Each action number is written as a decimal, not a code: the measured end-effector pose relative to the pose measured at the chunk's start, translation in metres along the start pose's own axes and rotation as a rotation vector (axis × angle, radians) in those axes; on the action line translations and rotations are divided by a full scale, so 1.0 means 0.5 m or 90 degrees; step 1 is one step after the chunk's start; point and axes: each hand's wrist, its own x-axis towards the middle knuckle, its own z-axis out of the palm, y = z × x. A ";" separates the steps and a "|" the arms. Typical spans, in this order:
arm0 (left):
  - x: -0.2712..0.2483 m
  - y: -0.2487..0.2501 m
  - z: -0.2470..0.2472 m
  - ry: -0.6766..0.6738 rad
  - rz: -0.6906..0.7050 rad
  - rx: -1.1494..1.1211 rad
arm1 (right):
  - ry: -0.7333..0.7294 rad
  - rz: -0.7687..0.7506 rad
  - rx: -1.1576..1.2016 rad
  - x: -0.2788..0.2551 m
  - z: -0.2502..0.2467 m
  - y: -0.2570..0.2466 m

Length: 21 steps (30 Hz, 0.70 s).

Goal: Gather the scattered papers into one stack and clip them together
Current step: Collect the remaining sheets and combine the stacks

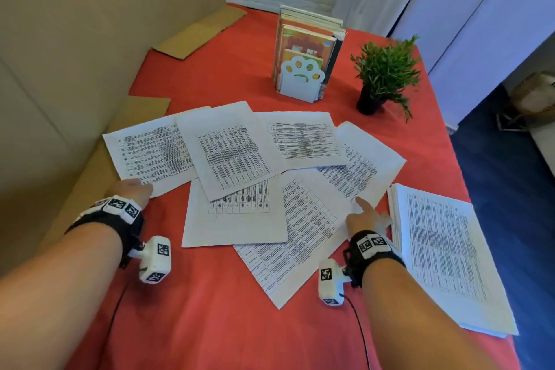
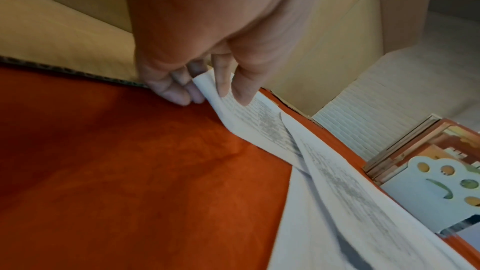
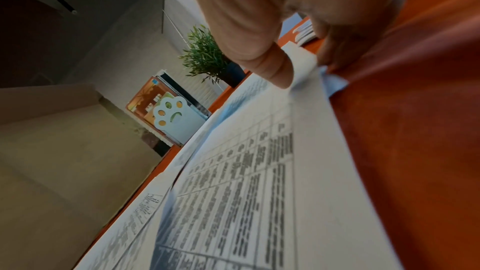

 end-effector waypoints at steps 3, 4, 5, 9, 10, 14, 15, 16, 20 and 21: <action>-0.059 0.029 -0.008 0.057 0.032 -0.036 | -0.010 -0.009 -0.034 0.005 0.010 -0.007; -0.070 0.032 -0.006 0.075 0.050 -0.051 | -0.011 -0.013 -0.060 0.005 0.012 -0.010; -0.078 0.032 -0.006 0.083 0.059 -0.056 | -0.014 -0.025 -0.082 0.002 0.015 -0.015; -0.116 0.032 0.001 0.030 0.113 -0.055 | -0.057 -0.130 -0.102 -0.003 0.036 -0.034; -0.126 0.031 0.000 0.012 0.122 -0.037 | -0.081 -0.156 -0.075 -0.001 0.040 -0.035; -0.148 0.008 -0.007 -0.060 0.170 0.024 | -0.172 -0.219 -0.037 -0.013 0.046 -0.035; -0.151 -0.001 -0.009 -0.082 0.189 0.034 | -0.180 -0.221 -0.039 -0.021 0.046 -0.033; -0.155 -0.009 -0.010 -0.102 0.209 0.041 | -0.187 -0.218 -0.040 -0.033 0.047 -0.029; -0.205 -0.021 -0.021 -0.200 0.227 0.102 | -0.210 -0.224 -0.041 -0.073 0.050 0.001; -0.221 -0.022 -0.021 -0.229 0.224 0.121 | -0.215 -0.224 -0.042 -0.082 0.051 0.011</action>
